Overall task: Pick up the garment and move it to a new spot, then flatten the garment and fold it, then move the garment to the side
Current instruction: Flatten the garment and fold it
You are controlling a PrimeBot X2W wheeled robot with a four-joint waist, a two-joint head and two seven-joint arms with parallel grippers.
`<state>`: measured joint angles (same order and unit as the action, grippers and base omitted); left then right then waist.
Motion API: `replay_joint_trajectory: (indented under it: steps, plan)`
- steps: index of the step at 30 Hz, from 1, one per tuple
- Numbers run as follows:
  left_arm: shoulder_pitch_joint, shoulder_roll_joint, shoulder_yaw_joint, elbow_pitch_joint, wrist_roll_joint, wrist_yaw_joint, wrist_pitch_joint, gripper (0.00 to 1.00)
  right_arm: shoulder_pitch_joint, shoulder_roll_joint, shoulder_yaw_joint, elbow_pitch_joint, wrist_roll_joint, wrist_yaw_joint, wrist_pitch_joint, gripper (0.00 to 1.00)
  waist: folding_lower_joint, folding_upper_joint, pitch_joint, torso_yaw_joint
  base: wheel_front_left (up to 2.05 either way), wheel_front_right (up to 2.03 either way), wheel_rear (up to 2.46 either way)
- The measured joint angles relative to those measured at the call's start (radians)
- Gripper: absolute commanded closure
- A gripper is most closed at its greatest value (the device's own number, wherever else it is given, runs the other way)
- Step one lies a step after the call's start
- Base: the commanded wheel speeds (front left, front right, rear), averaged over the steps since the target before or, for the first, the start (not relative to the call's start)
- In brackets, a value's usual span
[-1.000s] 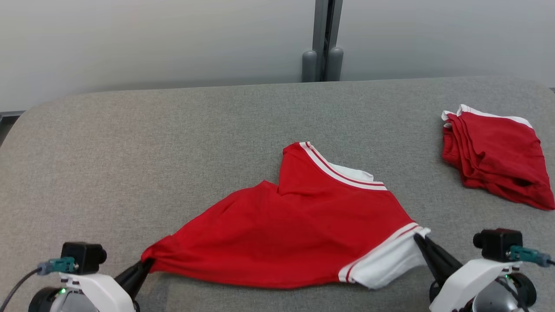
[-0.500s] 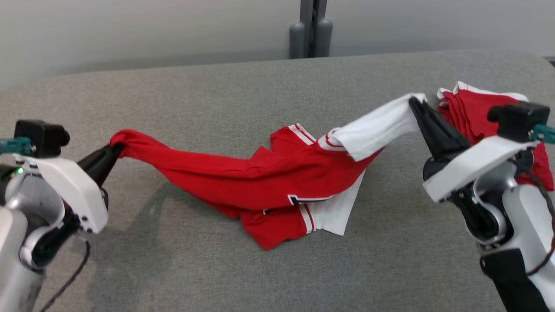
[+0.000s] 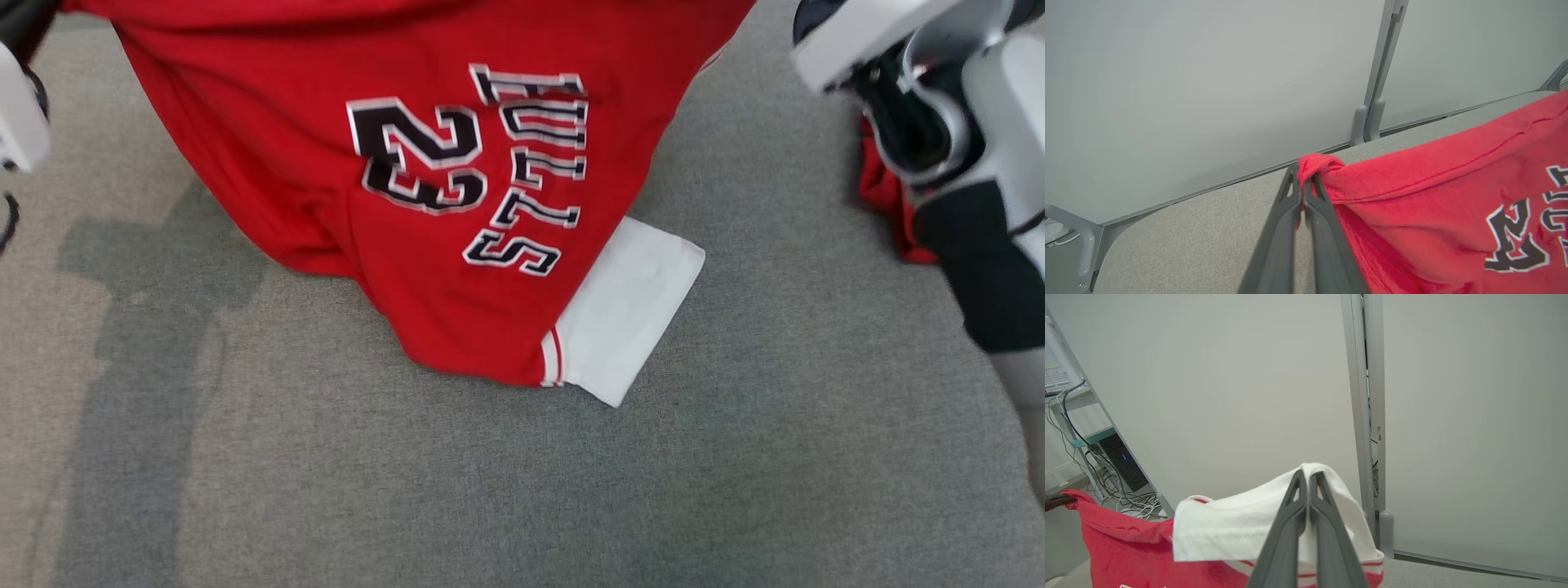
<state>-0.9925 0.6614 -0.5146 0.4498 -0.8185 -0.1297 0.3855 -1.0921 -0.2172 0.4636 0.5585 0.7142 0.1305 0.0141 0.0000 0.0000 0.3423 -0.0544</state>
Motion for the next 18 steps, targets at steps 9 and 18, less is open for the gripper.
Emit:
replay_joint_trajectory:
  steps: [9,18]
  plan:
    - [-0.405,0.002,-0.065,0.190,-0.010,-0.001,-0.104,1.00,-0.453,0.035,-0.049,0.271,-0.132,0.000,-0.188,1.00,0.0000,0.0000,0.139,-0.008,0.00,0.00,0.00]
    - [-0.625,-0.058,-0.108,0.363,-0.040,-0.001,-0.247,1.00,-0.680,0.091,-0.160,0.404,-0.270,0.000,-0.271,1.00,0.0000,0.0000,0.220,-0.008,0.00,0.00,0.00]
